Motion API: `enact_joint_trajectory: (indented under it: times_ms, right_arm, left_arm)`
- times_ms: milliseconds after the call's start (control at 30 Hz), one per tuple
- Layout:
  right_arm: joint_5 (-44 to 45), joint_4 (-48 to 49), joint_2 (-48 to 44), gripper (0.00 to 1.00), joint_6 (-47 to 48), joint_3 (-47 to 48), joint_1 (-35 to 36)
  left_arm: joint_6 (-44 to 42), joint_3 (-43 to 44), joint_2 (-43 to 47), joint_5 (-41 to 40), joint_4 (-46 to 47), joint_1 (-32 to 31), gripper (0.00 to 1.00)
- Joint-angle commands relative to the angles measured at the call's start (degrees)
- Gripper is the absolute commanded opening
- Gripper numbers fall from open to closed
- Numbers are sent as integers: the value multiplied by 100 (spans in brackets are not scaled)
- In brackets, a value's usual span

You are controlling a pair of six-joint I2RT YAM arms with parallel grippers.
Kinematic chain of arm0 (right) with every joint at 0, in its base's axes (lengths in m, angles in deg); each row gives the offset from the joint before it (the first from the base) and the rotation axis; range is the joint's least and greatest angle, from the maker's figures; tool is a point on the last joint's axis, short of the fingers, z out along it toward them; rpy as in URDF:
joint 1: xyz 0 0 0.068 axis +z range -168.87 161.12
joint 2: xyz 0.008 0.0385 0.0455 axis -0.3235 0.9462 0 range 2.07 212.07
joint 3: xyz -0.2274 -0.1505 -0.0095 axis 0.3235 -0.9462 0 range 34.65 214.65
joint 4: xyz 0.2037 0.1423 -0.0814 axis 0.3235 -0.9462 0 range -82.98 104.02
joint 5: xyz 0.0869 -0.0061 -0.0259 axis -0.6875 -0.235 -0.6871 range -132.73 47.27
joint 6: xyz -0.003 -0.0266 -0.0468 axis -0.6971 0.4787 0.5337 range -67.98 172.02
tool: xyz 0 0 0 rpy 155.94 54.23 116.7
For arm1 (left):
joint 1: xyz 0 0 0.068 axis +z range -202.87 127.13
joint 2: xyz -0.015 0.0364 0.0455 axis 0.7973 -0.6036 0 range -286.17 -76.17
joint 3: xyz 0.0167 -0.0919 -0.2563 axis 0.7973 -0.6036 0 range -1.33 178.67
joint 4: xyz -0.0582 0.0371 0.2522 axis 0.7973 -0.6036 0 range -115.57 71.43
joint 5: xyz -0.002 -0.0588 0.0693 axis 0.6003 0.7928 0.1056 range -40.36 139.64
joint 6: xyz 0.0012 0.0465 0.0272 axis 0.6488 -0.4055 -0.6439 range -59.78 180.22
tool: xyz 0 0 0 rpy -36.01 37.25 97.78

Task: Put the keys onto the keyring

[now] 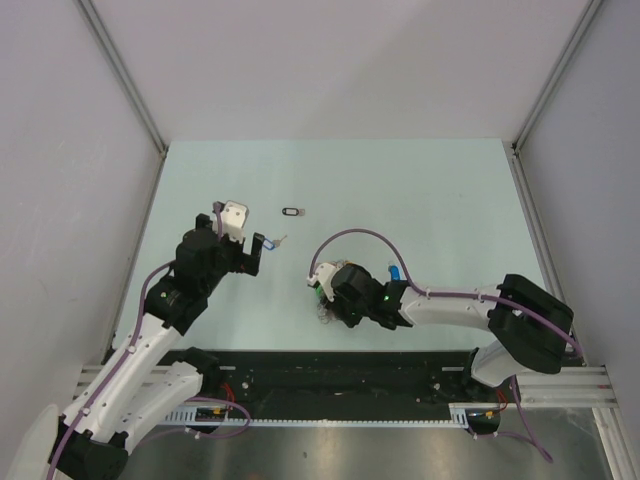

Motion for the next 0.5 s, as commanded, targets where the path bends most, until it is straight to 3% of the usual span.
enact_joint_trajectory:
  times_ms: [0,100,467]
  right_arm:
    - [-249,203,-243,31,-77,64,-87]
    - [-505,274,-252,36,-34,56,-122]
    - [-1269,283,-76,31,274,187,-473]
  left_arm:
    - [67,-36,53,31,201,61,100]
    - [67,-37,62,49,201,60,100]
    - [58,-28,-8,128,183,69,100]
